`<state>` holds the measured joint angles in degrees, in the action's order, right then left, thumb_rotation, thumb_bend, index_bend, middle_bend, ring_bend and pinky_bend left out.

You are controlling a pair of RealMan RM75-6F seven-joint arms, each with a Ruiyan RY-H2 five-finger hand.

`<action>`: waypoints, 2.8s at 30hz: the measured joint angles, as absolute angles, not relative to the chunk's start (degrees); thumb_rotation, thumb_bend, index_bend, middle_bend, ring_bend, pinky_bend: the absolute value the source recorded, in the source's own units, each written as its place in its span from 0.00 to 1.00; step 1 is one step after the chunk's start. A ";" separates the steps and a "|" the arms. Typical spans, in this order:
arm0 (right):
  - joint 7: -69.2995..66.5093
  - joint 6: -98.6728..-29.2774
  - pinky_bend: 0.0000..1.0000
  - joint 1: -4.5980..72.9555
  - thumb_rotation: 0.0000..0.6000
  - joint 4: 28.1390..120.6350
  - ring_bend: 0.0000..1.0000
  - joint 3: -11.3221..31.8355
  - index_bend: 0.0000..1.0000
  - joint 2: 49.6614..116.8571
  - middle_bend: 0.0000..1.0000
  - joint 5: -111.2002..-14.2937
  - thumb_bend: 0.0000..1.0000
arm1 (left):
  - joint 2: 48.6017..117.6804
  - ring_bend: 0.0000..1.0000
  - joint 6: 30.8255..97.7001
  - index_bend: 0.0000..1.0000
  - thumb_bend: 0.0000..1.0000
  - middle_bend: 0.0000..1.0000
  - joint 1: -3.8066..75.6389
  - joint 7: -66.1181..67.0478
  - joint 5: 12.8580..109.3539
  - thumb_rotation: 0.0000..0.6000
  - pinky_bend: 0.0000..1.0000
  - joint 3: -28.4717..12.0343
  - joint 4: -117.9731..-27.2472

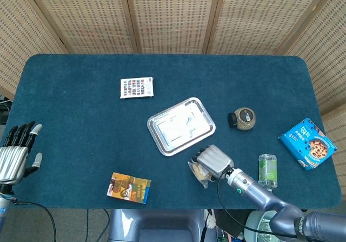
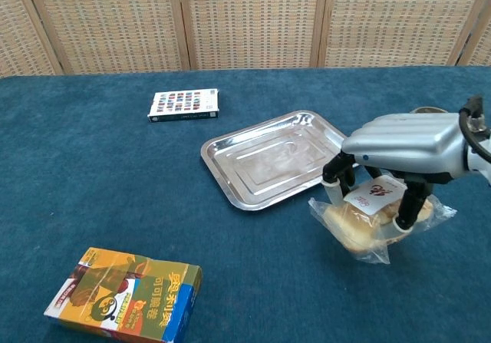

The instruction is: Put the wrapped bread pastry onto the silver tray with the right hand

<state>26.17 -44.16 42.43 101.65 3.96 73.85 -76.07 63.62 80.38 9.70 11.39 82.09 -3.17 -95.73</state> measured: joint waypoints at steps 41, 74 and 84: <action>9.98 -28.54 0.49 62.11 1.00 74.91 0.36 10.93 0.45 84.41 0.47 -72.46 0.23 | 63.37 0.00 74.21 0.00 0.49 0.00 11.35 5.79 73.93 1.00 0.00 -5.40 -91.21; -8.47 -27.75 0.49 67.85 1.00 58.67 0.36 8.51 0.45 91.50 0.47 -82.70 0.23 | 63.46 0.00 71.52 0.00 0.49 0.00 11.82 2.85 71.12 1.00 0.00 -5.81 -88.56; -12.18 -27.77 0.31 68.16 1.00 58.66 0.12 7.81 0.22 90.70 0.18 -83.35 0.22 | 63.41 0.00 71.21 0.00 0.50 0.00 11.94 2.60 71.08 1.00 0.00 -5.80 -88.49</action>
